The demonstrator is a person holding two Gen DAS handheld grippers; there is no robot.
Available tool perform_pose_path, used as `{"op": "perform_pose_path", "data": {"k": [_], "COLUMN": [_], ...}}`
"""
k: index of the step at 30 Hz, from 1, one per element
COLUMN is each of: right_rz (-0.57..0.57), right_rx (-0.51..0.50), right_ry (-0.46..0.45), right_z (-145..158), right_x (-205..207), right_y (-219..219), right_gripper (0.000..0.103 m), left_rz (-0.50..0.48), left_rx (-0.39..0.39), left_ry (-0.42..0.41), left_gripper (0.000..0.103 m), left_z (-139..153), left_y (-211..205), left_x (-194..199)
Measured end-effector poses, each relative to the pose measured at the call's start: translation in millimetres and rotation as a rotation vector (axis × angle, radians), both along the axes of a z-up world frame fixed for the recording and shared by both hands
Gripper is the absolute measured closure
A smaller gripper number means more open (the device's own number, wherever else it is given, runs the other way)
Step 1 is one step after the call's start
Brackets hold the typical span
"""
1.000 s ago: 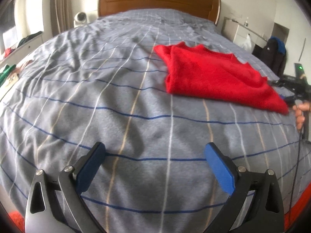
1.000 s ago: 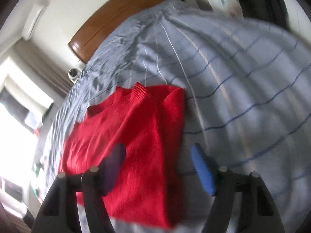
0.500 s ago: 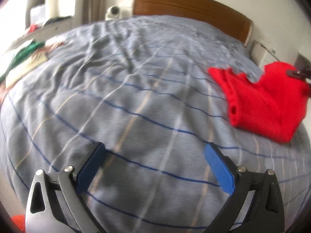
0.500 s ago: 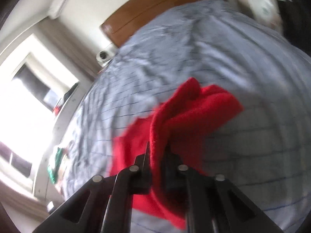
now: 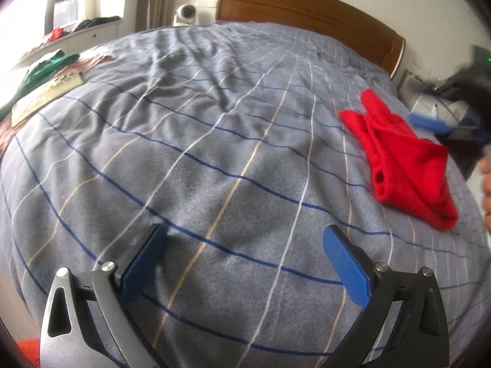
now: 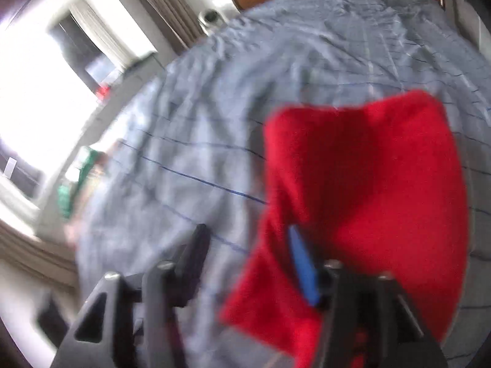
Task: Fold small clothes
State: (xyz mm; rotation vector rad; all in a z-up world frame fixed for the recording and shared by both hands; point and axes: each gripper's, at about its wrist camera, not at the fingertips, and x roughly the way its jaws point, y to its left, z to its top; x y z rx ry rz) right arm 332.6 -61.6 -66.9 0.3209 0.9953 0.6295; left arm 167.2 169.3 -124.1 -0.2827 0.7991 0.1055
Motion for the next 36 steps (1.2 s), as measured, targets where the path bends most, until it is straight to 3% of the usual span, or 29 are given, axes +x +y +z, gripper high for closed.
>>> {"op": "perform_pose_path", "data": {"k": [2,3,6,8,10,14,16,19,22,25,27,30,32,33,34,36], "right_rz": [0.000,-0.016,-0.128,-0.150,-0.101,0.036,0.062,0.066,0.035,-0.042,-0.076,-0.077,-0.107,-0.117,-0.122,-0.142], "right_rx": [0.096,0.094,-0.062,-0.178,-0.218,-0.265,-0.322,-0.325,-0.266,-0.291,-0.334,-0.353,-0.316,-0.290,-0.252,-0.186], "right_ry": [-0.052,-0.086,-0.170,-0.139,-0.118,-0.068,-0.105,-0.151,-0.212,-0.266,-0.223,-0.063,-0.101,-0.102,-0.097,-0.104], "right_z": [26.3,35.4,44.2,26.1,5.9,-47.8,-56.7,-42.2,-8.4,6.4,-10.4,-59.8,-59.4,-55.6,-52.1,-43.0], "right_x": [-8.8,-11.9,-17.0,-16.9,-21.4,-40.5,-53.4,-59.5,-75.4,-92.6,-93.0,-88.0,-99.4,-103.9,-107.9,-114.2], "right_y": [-19.2,-26.9,-53.0,-56.9,-45.7,4.5,20.7,20.2,-8.2,-46.4,-65.9,-80.7,-88.7,-92.4,-96.6,-110.0], "right_gripper": [0.041,0.038,0.038,0.045,0.067,0.069,0.068,0.069,0.068,0.067,0.067,0.066,0.066,0.058,0.041,0.022], "left_rz": [0.010,0.013,0.022,0.023,0.020,0.007,0.001,-0.008,-0.006,-0.005,-0.010,-0.020,-0.049,-0.073,-0.092,-0.140], "left_rx": [-0.028,-0.039,-0.052,-0.044,-0.028,0.011,0.018,0.021,0.024,0.031,0.042,0.077,0.092,0.075,0.052,-0.030], "left_ry": [-0.002,-0.003,-0.001,0.000,0.002,0.004,0.004,0.002,0.004,0.009,0.013,0.025,0.035,0.029,0.019,-0.030], "left_gripper": [0.001,0.001,0.001,0.001,0.001,0.001,0.001,0.001,0.001,0.001,0.001,0.001,0.001,0.001,0.001,0.001], "left_z": [0.1,0.1,-0.9,-1.6,-2.2,-4.1,-4.3,-4.2,-4.8,-5.5,-6.4,-6.8,-1.5,3.9,9.7,31.0], "left_y": [2.8,4.4,5.5,3.8,1.2,-3.8,-3.7,-2.6,-2.8,-5.8,-9.3,-16.5,-22.9,-25.6,-27.3,-33.1], "left_x": [1.5,2.5,5.5,5.9,6.4,6.0,4.6,2.6,4.7,5.9,7.2,4.8,-2.3,-5.6,-6.8,-1.9]}}
